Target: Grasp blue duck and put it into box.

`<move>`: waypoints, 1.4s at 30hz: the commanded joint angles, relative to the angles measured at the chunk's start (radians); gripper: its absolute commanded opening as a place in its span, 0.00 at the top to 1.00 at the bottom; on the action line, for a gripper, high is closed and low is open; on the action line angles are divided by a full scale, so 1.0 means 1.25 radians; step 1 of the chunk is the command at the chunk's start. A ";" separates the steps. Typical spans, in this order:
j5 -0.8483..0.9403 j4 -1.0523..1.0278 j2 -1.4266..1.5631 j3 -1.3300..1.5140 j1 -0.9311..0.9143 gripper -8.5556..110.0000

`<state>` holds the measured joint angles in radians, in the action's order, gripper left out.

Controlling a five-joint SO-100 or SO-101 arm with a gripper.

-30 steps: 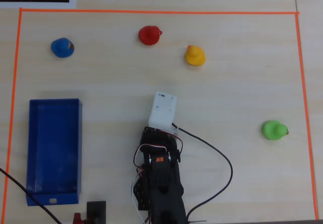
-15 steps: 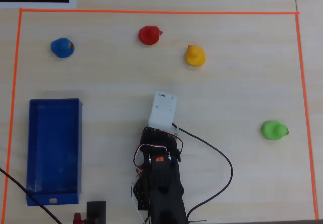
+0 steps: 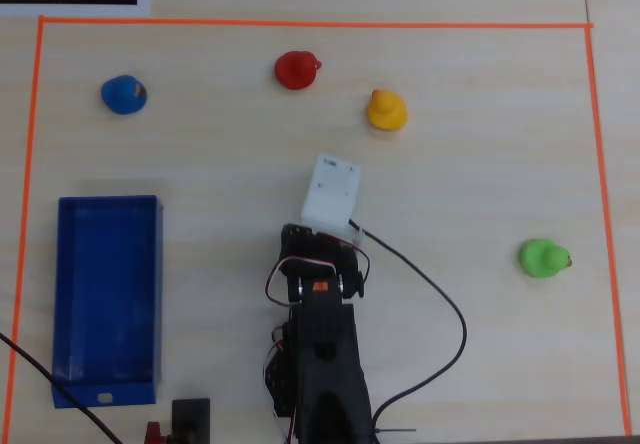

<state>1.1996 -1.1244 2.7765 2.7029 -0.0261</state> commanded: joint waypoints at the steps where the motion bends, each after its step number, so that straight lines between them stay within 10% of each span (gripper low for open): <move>1: -0.028 -0.150 -0.369 -0.592 0.049 0.68; 20: -0.250 -0.152 -1.204 -1.390 0.317 0.55; 42: -0.396 -0.096 -1.653 -1.836 0.411 0.56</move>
<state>0.7332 -1.2686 0.7256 0.5231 0.4617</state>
